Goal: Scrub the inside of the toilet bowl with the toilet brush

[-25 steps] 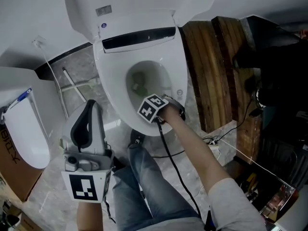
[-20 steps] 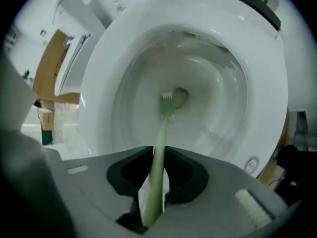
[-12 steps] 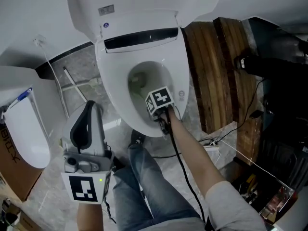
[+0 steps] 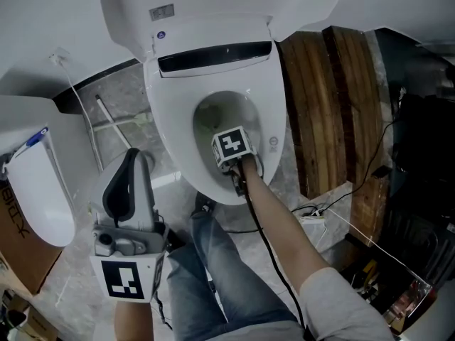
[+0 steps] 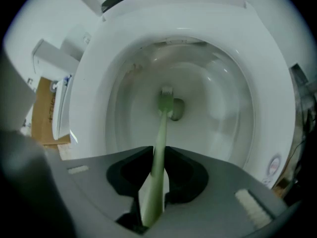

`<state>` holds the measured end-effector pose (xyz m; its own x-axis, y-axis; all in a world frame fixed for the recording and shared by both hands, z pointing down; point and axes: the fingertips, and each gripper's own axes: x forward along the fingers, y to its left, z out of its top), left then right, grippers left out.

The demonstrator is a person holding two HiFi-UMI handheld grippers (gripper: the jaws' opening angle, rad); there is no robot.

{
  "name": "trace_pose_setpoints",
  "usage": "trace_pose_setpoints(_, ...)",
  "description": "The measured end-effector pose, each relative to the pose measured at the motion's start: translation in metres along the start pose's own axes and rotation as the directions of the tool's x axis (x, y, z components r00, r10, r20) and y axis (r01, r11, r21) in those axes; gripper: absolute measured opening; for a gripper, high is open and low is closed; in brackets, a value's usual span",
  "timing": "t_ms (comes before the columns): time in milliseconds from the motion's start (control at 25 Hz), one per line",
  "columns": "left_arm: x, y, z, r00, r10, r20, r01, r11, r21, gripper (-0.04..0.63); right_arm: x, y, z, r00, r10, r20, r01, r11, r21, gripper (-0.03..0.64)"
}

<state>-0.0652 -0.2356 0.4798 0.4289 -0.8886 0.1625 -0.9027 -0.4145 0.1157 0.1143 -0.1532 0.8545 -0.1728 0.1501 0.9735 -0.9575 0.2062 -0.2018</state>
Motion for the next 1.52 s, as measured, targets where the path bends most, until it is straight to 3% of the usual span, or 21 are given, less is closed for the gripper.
trace_pose_setpoints(120, 0.002, 0.000, -0.001, 1.000, -0.003, 0.008, 0.004, 1.000, -0.012, 0.005, 0.001, -0.005, 0.009, 0.996, -0.091, 0.014, 0.092, 0.988, -0.127, 0.077)
trace_pose_setpoints(240, 0.002, 0.000, -0.005, 1.000, -0.008, -0.003, 0.008, 0.999, -0.033, 0.005, 0.004, -0.007, 0.009, 0.994, -0.113, 0.007, 0.113, 0.980, -0.162, 0.077)
trace_pose_setpoints(400, 0.005, 0.002, -0.008, 1.000, -0.001, -0.010, 0.000, 0.999, -0.033, 0.005, 0.010, -0.005, 0.005, 0.996, -0.087, -0.005, 0.086, 0.988, -0.125, 0.082)
trace_pose_setpoints(600, 0.006, 0.003, -0.013, 1.000, 0.001, -0.024, -0.001, 0.999, -0.032, 0.005, 0.015, -0.007, 0.002, 0.999, -0.033, 0.009, 0.033, 0.999, 0.001, 0.083)
trace_pose_setpoints(720, 0.009, 0.006, -0.014, 1.000, 0.013, -0.025, -0.013, 1.000, -0.019, 0.005, 0.018, -0.015, 0.002, 0.999, -0.041, 0.005, 0.041, 0.998, 0.043, 0.083)
trace_pose_setpoints(1520, 0.010, 0.023, -0.037, 0.996, 0.071, -0.061, -0.070, 0.997, 0.015, 0.005, 0.060, -0.028, 0.016, 0.998, -0.059, 0.004, 0.059, 0.996, 0.061, 0.078)
